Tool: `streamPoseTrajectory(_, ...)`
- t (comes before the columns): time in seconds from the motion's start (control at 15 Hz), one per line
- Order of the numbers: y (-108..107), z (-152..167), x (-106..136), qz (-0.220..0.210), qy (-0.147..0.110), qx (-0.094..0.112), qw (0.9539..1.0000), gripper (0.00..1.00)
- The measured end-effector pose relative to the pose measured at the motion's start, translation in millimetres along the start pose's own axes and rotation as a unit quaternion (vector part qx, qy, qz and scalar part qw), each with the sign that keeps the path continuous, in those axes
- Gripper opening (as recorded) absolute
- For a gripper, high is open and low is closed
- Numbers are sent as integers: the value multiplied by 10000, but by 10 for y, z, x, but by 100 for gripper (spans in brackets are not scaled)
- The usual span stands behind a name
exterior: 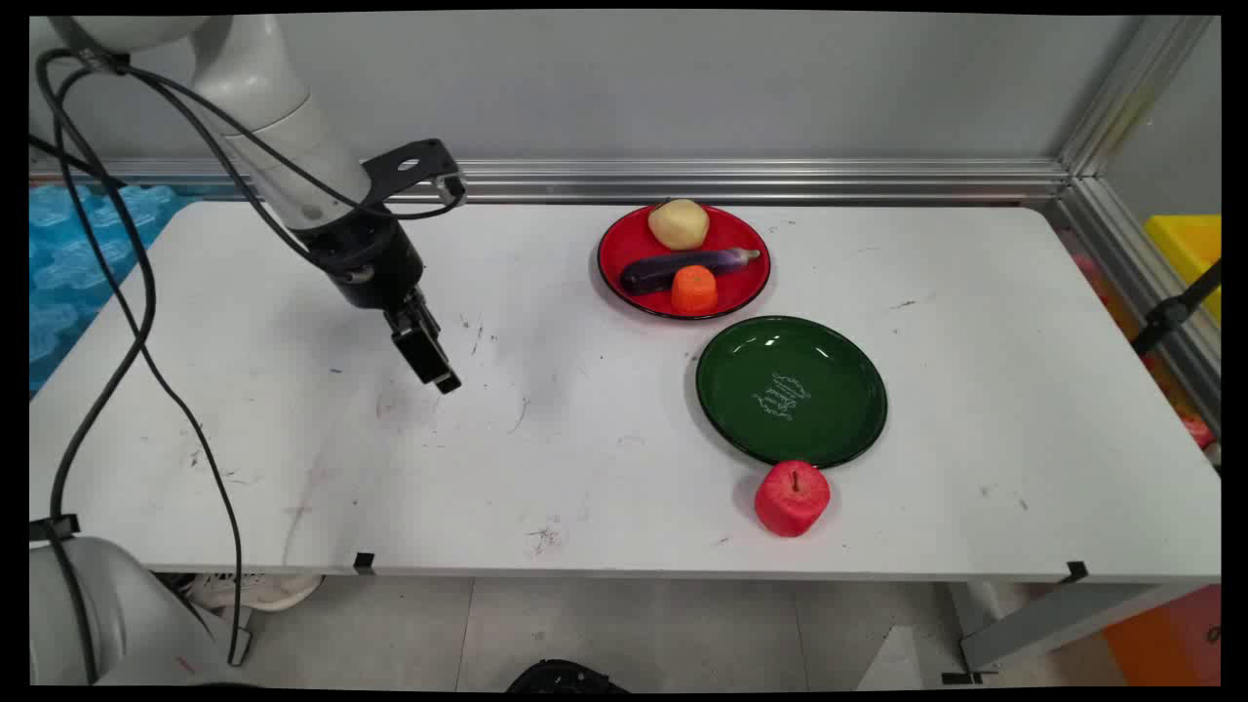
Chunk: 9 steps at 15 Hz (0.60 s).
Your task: Pick up the eggplant from the red plate
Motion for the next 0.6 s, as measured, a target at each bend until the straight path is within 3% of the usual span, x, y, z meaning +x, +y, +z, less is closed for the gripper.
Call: streamPoseTrajectory(0.6, -318, 196, 493, 417, 546, 424, 9967, 100)
